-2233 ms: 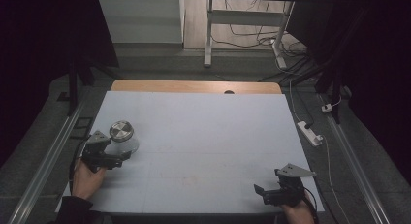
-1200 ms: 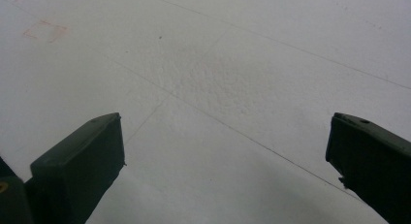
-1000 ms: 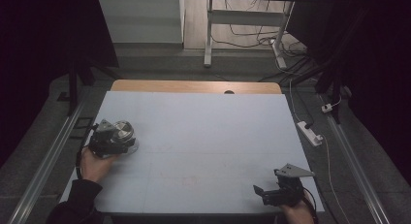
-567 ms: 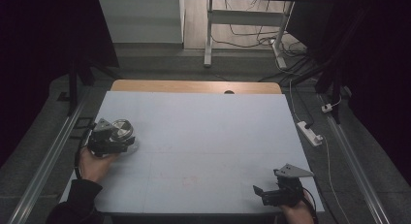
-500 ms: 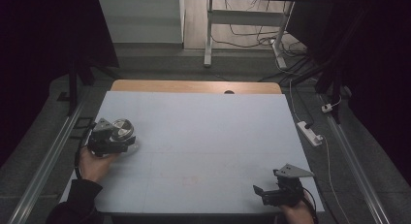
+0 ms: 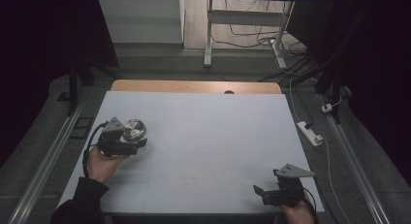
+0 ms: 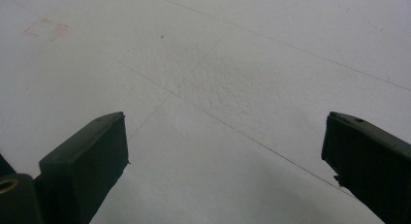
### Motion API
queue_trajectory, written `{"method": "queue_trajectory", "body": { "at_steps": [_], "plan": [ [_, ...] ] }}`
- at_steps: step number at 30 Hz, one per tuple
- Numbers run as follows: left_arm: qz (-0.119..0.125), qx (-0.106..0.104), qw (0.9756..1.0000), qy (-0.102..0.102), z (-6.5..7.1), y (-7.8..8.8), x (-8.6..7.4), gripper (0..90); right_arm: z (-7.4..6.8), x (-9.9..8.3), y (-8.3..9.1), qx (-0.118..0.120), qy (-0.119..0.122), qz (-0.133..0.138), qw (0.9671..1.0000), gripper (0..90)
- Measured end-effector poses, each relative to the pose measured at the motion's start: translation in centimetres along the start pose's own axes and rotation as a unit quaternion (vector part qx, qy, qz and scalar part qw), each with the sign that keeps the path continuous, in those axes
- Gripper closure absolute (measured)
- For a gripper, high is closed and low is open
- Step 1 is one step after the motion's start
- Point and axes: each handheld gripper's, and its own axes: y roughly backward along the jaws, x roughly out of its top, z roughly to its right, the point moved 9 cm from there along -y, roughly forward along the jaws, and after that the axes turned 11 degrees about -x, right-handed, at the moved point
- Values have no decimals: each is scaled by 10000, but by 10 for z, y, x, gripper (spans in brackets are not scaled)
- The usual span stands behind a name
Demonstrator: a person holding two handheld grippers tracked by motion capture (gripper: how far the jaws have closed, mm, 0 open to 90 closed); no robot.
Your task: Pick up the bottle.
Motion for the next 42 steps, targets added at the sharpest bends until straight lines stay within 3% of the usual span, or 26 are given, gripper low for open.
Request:
{"method": "queue_trajectory", "body": {
  "at_steps": [4, 13, 22, 35, 42],
  "plan": [
    [-7, -168, 9998, -122, 11, -5, 8, 158, 0, 0, 0, 2, -8, -3, 10000, 28],
    [-273, -441, 9974, -507, 35, -25, 20, 158, 0, 0, 0, 11, -18, -8, 10000, 27],
    [-218, -823, 9948, -563, 54, -35, 32, 158, 0, 0, 0, 4, -11, -2, 10000, 27],
    [-282, -1079, 9906, -793, 76, -53, 46, 158, 1, 0, 0, 4, -26, 5, 10000, 27],
    [-286, -1286, 9869, -928, 91, -63, 56, 158, 1, 0, 0, 5, -21, 6, 10000, 27]
  ]
}}
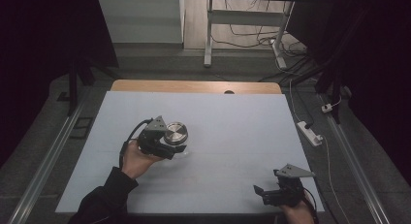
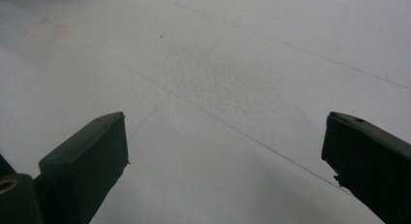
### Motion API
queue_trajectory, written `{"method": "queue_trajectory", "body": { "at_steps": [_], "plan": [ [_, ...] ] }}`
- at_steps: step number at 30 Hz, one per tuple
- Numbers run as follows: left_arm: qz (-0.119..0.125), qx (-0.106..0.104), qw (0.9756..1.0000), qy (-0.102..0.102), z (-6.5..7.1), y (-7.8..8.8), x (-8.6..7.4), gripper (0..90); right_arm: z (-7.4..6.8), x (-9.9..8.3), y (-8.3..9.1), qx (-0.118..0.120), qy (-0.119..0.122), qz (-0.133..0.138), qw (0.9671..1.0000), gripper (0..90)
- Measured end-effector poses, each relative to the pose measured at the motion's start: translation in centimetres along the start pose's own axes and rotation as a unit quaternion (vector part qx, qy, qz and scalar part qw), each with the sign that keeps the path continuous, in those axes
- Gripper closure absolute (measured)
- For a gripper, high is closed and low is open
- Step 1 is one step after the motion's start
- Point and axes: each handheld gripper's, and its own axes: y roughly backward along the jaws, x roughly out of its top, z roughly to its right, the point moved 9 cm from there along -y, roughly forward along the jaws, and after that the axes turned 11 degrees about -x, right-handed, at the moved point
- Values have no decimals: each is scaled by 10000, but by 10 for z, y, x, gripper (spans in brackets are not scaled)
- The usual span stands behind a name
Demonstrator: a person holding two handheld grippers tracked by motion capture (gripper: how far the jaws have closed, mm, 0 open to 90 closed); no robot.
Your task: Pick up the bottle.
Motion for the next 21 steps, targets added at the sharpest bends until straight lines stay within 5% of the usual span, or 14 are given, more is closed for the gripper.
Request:
{"method": "queue_trajectory", "body": {
  "at_steps": [21],
  "plan": [
    [-86, -490, 9982, -336, 32, -34, 29, 158, 0, 0, 0, 3, 31, 15, 10000, 27]
  ]
}}
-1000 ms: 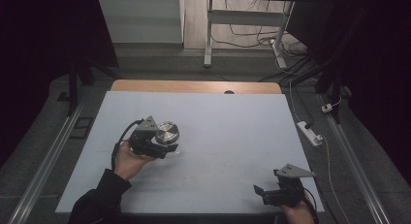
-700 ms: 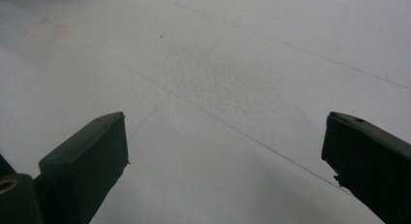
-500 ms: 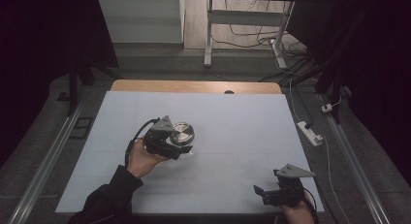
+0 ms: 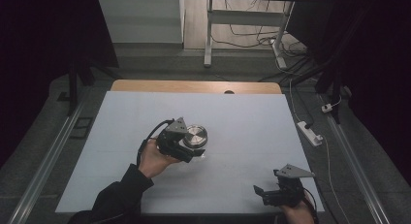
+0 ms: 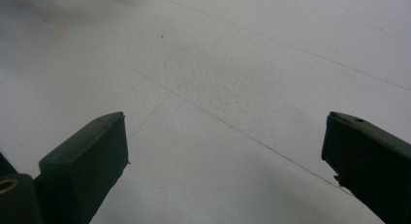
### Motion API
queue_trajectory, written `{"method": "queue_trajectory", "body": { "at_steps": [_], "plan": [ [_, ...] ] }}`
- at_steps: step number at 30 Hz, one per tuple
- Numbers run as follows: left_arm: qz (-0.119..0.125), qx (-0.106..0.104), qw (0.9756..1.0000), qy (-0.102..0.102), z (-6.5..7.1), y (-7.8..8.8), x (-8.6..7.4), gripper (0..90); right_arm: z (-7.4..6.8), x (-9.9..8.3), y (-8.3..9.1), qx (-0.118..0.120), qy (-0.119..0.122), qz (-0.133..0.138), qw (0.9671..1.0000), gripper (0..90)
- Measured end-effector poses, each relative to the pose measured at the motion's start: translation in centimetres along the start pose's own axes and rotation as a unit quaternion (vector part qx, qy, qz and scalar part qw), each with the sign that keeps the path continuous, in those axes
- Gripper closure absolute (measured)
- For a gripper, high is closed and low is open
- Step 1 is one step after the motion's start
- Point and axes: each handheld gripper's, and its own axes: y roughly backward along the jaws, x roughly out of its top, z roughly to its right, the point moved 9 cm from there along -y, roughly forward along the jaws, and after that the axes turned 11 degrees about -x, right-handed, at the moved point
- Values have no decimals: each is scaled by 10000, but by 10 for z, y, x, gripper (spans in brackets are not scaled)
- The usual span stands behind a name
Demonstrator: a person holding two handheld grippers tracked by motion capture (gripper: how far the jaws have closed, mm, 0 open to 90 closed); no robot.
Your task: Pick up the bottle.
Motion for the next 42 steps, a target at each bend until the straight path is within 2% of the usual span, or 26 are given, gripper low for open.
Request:
{"method": "queue_trajectory", "body": {
  "at_steps": [10, 15, 19, 25, 34, 42],
  "plan": [
    [-86, -68, 9999, -60, 7, -4, -5, 159, 0, 2, 3, 12, -32, 129, 9999, 16],
    [-99, -116, 9999, -56, 9, -7, -6, 159, -6, 9, 5, 162, -80, 295, 9994, 7],
    [-118, -149, 9998, -74, 11, -8, -7, 158, -15, 17, 7, 347, -73, 455, 9983, 5],
    [-110, -148, 9998, -102, 12, -8, -6, 158, -29, 29, 8, 600, -17, 557, 9966, 2],
    [-63, -166, 9998, -105, 13, -6, -4, 158, -51, 51, 8, 908, 183, 720, 9931, 0],
    [-57, -121, 9998, -112, 12, -5, -5, 158, -63, 67, 7, 1091, 251, 806, 9904, 0]
  ]
}}
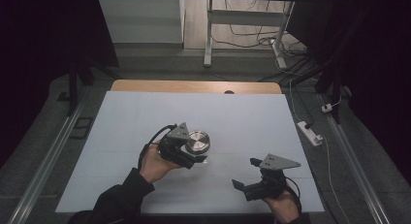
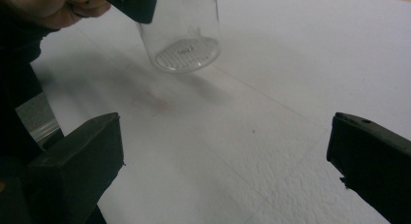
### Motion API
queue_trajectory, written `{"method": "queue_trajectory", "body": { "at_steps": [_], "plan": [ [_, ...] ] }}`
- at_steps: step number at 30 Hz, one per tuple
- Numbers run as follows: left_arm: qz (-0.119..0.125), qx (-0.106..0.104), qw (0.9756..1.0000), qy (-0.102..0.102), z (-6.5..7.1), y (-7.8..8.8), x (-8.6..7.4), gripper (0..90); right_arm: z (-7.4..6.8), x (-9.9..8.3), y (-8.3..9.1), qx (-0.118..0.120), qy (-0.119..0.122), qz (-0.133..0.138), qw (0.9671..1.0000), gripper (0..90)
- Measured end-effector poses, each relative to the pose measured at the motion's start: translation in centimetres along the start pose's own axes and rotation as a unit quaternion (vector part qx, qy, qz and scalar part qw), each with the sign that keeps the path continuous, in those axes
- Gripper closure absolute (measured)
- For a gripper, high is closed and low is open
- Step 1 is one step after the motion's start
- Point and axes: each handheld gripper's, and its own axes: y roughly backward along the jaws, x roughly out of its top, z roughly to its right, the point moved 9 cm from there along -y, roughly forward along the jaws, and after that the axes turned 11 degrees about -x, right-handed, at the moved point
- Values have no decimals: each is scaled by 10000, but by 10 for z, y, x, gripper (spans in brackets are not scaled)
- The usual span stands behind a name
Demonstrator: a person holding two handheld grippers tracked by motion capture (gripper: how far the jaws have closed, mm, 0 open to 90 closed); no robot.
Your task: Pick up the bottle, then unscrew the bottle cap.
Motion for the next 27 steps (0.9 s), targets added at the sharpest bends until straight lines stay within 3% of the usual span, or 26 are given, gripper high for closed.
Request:
{"method": "queue_trajectory", "body": {
  "at_steps": [17, 27],
  "plan": [
    [94, 41, 9999, 5, -1, 5, 3, 158, -19, 35, -11, 209, 371, 119, 9990, 0],
    [118, 35, 9999, 0, 0, 6, 4, 158, -29, 54, -27, 369, 574, 208, 9975, 0]
  ]
}}
